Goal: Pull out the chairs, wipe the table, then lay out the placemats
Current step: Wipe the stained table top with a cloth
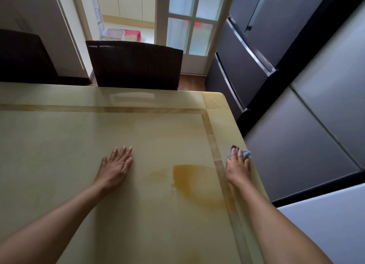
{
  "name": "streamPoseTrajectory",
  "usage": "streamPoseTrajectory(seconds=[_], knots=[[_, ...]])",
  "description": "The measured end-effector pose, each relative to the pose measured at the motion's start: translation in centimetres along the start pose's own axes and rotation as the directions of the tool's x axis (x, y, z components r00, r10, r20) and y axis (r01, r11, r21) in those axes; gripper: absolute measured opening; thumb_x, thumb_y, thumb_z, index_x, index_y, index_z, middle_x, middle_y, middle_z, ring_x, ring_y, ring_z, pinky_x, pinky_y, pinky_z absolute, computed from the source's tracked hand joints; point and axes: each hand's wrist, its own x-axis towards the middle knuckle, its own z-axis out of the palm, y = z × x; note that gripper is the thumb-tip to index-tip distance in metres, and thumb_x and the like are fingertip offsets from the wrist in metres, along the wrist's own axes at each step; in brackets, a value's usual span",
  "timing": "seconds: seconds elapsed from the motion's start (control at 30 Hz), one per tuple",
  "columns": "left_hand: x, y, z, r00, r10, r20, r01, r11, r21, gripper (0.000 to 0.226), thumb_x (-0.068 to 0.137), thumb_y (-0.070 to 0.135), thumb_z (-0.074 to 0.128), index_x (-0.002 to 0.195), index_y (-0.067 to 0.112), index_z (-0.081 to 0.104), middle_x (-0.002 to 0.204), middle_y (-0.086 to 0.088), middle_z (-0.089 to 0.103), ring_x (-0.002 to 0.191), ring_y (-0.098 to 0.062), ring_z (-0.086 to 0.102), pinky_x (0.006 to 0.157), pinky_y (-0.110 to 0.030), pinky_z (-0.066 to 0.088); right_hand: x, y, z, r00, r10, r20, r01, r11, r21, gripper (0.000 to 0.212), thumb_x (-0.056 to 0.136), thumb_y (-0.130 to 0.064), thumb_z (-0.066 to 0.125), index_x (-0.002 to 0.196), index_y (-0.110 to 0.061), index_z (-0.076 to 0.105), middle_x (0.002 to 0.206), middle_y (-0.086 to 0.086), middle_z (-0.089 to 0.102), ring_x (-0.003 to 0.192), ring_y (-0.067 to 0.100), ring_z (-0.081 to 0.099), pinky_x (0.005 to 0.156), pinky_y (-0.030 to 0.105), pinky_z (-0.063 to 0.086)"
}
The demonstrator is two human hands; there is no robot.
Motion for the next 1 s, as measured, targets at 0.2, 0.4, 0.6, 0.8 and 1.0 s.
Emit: streamPoseTrajectory(seconds=[0.2, 0.4, 0.6, 0.8, 1.0], knots=[[-0.8, 0.0, -1.6, 1.0, 0.002, 0.027, -0.001, 0.999, -0.039, 0.052, 0.102, 0.037, 0.018, 0.15, 0.028, 0.0, 0.159, 0.003, -0.002, 0.147, -0.016, -0.007, 0.118, -0.038, -0.003, -1.0, -3.0, 0.3, 0.966, 0.244, -0.085, -0.233, 0.965, 0.124, 0.063, 0.097, -0.013, 0.037, 0.151, -0.012, 0.006, 0.159, 0.011, -0.008, 0.144, 0.04, -0.002, 0.117, 0.045, 0.005], [-3.1, -1.3, -1.4, 1.0, 0.008, 0.014, -0.007, 0.998, -0.06, 0.052, 0.102, 0.037, 0.018, 0.15, 0.027, 0.0, 0.159, 0.004, -0.003, 0.147, -0.014, -0.008, 0.118, -0.038, -0.004, -2.8, -6.4, 2.2, 0.999, -0.025, -0.021, 0.025, 1.0, -0.018, 0.065, 0.096, -0.01, 0.034, 0.152, -0.019, 0.003, 0.16, 0.003, -0.008, 0.145, 0.038, -0.002, 0.118, 0.043, 0.004], [-5.3, -1.9, -0.3, 0.999, -0.018, -0.036, 0.015, 0.997, -0.08, 0.052, 0.102, 0.038, 0.018, 0.15, 0.028, 0.001, 0.159, 0.005, -0.003, 0.147, -0.014, -0.008, 0.117, -0.039, -0.006, -8.9, -15.5, 5.0, 0.824, -0.534, 0.187, 0.552, 0.832, -0.056, 0.074, 0.089, -0.003, 0.037, 0.152, -0.031, 0.009, 0.161, -0.006, -0.006, 0.147, 0.029, -0.009, 0.117, 0.043, -0.006], [-7.6, -0.3, 0.5, 0.998, 0.012, -0.064, -0.017, 0.997, -0.073, 0.052, 0.101, 0.039, 0.017, 0.15, 0.03, 0.001, 0.159, 0.007, -0.005, 0.146, -0.012, -0.01, 0.117, -0.038, -0.008, -15.3, -17.1, 7.5, 0.616, -0.738, 0.278, 0.767, 0.641, 0.002, 0.085, 0.083, -0.002, 0.048, 0.152, -0.033, 0.007, 0.16, -0.008, -0.006, 0.147, 0.022, -0.015, 0.117, 0.04, -0.013], [-10.0, 2.1, 2.5, 0.997, 0.033, -0.063, -0.038, 0.996, -0.078, 0.051, 0.102, 0.038, 0.017, 0.149, 0.031, -0.001, 0.159, 0.008, -0.005, 0.146, -0.012, -0.01, 0.117, -0.038, -0.01, -18.9, -14.9, 8.3, 0.642, -0.708, 0.296, 0.743, 0.67, -0.009, 0.06, 0.101, -0.019, 0.027, 0.152, -0.023, -0.004, 0.16, -0.003, -0.012, 0.146, 0.016, -0.018, 0.116, 0.033, -0.016]])
